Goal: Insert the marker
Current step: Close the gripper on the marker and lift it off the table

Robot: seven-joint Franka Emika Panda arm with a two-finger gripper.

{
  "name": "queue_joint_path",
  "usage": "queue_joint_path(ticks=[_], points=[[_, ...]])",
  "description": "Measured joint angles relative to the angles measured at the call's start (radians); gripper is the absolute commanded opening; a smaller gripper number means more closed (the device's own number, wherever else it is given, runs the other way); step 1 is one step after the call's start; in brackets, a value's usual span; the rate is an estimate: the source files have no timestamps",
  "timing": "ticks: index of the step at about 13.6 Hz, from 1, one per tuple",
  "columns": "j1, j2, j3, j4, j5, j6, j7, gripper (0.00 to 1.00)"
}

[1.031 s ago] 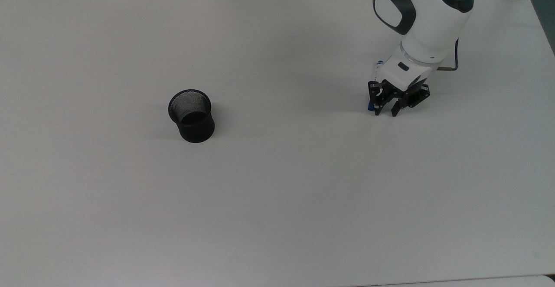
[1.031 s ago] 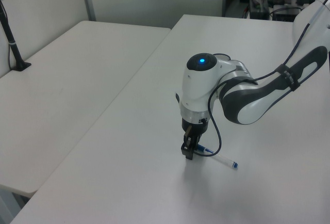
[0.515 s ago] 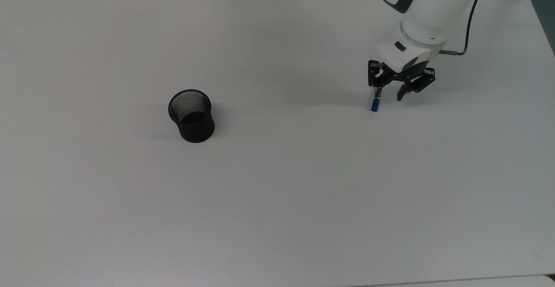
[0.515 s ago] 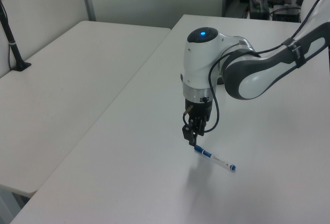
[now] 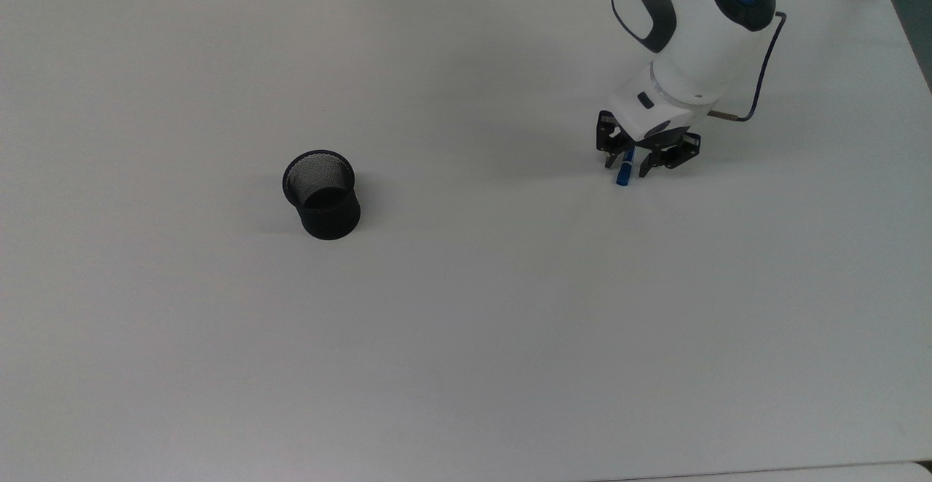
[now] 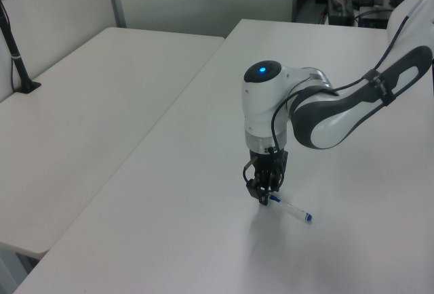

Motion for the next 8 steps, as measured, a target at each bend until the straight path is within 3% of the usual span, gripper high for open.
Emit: queue_joint_path(ticks=[4,6,8], points=[[-0.001,0.005,0.0,0.003,0.005,0.002,0.001,0.08],[-0.002,0.005,0.0,0.003,0.005,0.002,0.001,0.0],[-0.003,0.005,0.0,0.004,0.005,0.002,0.001,0.0]])
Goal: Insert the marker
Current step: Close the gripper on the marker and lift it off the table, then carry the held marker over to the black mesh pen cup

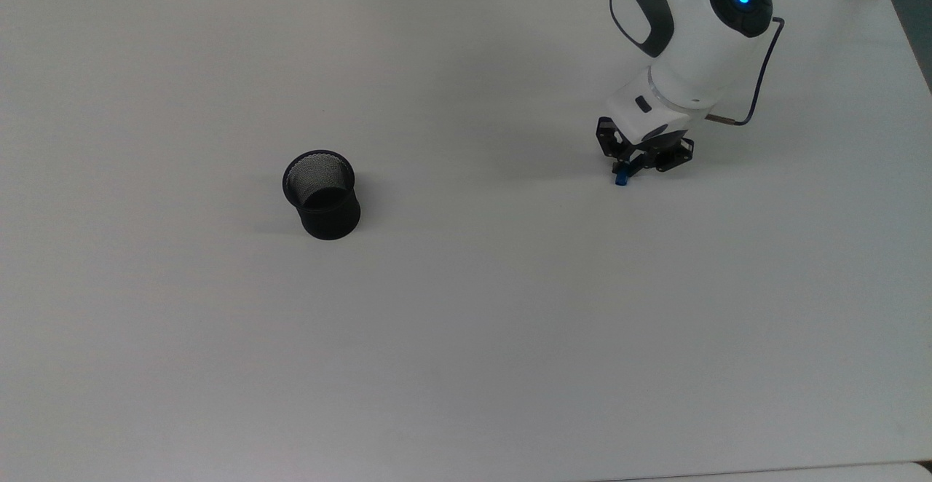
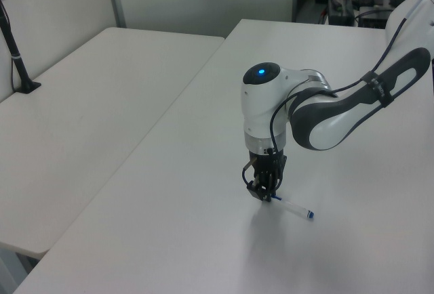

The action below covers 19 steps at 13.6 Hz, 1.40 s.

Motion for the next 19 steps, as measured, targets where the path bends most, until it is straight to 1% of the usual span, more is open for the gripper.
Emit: queue_joint_path(ticks=[6,9,12,16,19], points=[[0.0,0.0,0.0,0.005,0.0,0.001,0.0,0.0],[-0.014,-0.028,-0.002,0.039,-0.002,0.001,-0.003,0.0],[-0.067,-0.086,-0.004,0.043,-0.016,-0.004,-0.042,0.0],[-0.147,-0.115,-0.006,0.042,-0.082,-0.008,-0.064,0.0],[-0.214,-0.147,-0.008,0.045,-0.087,-0.008,-0.114,0.0]])
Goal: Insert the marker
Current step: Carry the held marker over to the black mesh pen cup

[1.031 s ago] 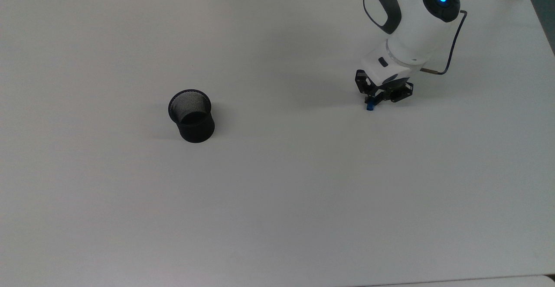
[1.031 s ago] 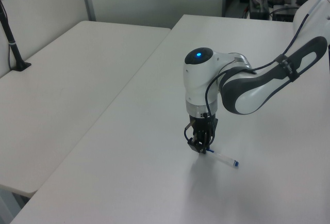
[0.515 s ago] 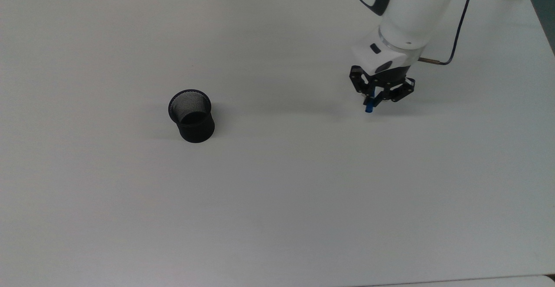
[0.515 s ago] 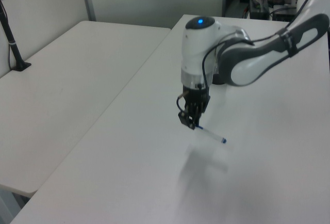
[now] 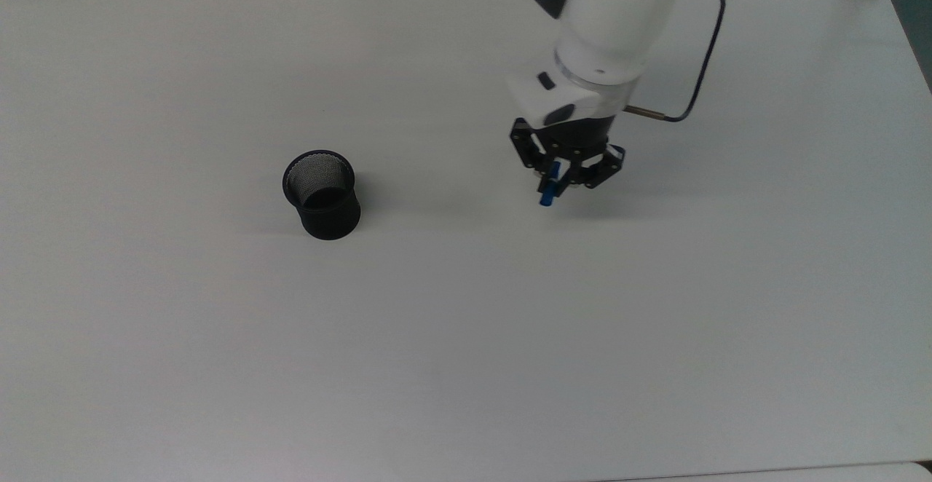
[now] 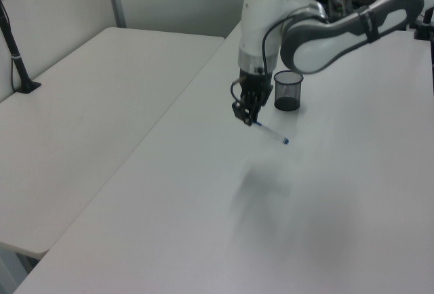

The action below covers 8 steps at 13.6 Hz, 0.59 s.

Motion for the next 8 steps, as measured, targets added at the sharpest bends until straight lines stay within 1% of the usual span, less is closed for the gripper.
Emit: queue_joint_path(ticks=[5,7,8], points=[[-0.12,-0.098,-0.002,0.0,0.0,0.0,-0.089,0.0],[-0.163,-0.122,-0.003,0.0,0.0,0.0,-0.119,0.0],[-0.199,-0.138,-0.003,0.0,0.0,0.0,-0.144,0.0]])
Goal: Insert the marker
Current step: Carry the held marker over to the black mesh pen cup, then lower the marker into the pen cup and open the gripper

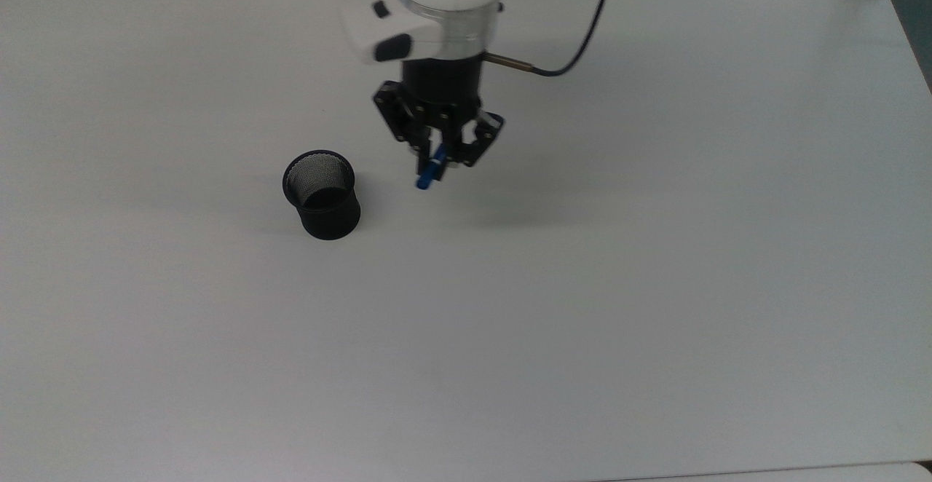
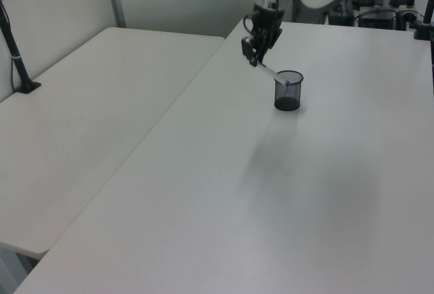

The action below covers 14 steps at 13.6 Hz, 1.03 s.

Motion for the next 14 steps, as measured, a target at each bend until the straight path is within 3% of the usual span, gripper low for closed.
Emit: queue_joint_path(ticks=[9,14], points=[[-0.18,-0.014,0.0,-0.026,0.031,0.135,-0.08,0.0],[-0.24,-0.015,0.001,-0.112,0.033,0.278,-0.155,0.0]])
